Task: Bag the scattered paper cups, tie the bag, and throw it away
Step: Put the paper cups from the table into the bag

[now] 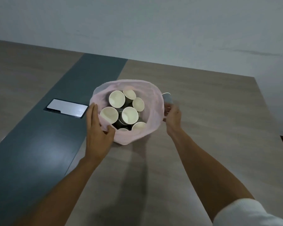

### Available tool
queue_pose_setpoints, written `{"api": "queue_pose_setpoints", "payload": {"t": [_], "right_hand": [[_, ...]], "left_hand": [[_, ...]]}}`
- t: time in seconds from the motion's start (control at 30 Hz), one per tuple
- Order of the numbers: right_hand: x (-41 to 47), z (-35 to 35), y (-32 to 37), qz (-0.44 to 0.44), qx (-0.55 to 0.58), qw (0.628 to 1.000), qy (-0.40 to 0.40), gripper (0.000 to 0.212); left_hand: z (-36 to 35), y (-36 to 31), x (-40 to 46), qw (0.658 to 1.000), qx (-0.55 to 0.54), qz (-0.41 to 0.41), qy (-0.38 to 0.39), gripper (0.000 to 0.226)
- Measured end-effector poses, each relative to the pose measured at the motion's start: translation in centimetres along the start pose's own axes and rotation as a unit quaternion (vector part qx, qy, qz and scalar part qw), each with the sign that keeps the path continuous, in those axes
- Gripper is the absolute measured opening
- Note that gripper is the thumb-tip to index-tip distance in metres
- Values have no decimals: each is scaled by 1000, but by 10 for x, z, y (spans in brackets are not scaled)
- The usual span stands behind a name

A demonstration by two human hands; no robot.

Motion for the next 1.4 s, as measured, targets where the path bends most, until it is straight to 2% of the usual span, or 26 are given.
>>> {"api": "queue_pose_setpoints", "payload": {"t": [0.07, 0.13, 0.2, 0.3, 0.37, 0.5, 0.57, 0.6, 0.67, 0.7, 0.73, 0.8, 0.87, 0.93, 1.07, 1.1, 1.17, 1.2, 1.33, 1.4], "right_hand": [[27, 14, 1, 30, -82, 995, -55, 29], [57, 19, 5, 71, -214, 970, -95, 35], [83, 17, 8, 85, -318, 937, -119, 50], [116, 10, 1, 72, -403, 904, -120, 73], [132, 6, -8, 47, -419, 899, -116, 78], [147, 6, -17, 60, -440, 883, -149, 62], [143, 4, -15, 75, -403, 899, -152, 58], [137, 3, -10, 92, -346, 923, -145, 58], [112, 0, 9, 147, -164, 968, -121, 57], [94, -3, 24, 182, -78, 975, -104, 55], [73, -9, 39, 221, -20, 972, -84, 50], [31, -27, 69, 302, 17, 953, -18, 41], [-10, -52, 90, 367, -13, 925, 93, 38], [-46, -77, 96, 406, -109, 888, 186, 41], [-73, -107, 67, 406, -322, 821, 242, 46], [-74, -112, 59, 400, -384, 800, 228, 48], [-66, -112, 47, 401, -492, 759, 146, 59], [-61, -108, 45, 396, -510, 757, 101, 65], [-45, -90, 40, 307, -493, 814, -9, 83], [-33, -81, 38, 249, -501, 828, -36, 64]], "left_hand": [[-10, 0, -11, 1000, 1, 7, -11, 90], [-19, -1, -22, 1000, 5, 21, -19, 93], [-27, -4, -29, 999, 2, 28, -25, 94], [-36, -6, -31, 999, -3, 28, -33, 94], [-39, -6, -31, 999, 3, 23, -34, 93], [-40, -3, -30, 999, 26, 21, -30, 92], [-41, -2, -30, 999, 28, 26, -22, 91], [-40, -1, -30, 999, 29, 29, -20, 92], [-39, -2, -29, 999, 30, 30, -21, 92], [-38, -2, -28, 999, 29, 31, -20, 92], [-37, -3, -27, 999, 27, 31, -18, 91], [-36, -5, -24, 999, 25, 30, -16, 89], [-34, -7, -21, 999, 25, 31, -12, 89], [-31, -9, -19, 999, 27, 38, -7, 89], [-24, -12, -16, 999, 20, 42, 0, 89], [-21, -13, -16, 999, 20, 41, 4, 89], [-19, -11, -16, 999, 20, 42, 12, 89], [-18, -10, -17, 999, 21, 44, 11, 89], [-11, -5, -21, 998, 20, 61, 3, 87], [-7, -4, -23, 998, 12, 62, -10, 80]]}}
Point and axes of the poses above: each hand's wrist, its own x-axis towards the middle knuckle, its own z-axis out of the back of the hand, y = z × x, the point moved 8 cm from there along x, towards the middle knuckle, and after that the axes turned 13 degrees about -z, right-handed, at the moved point
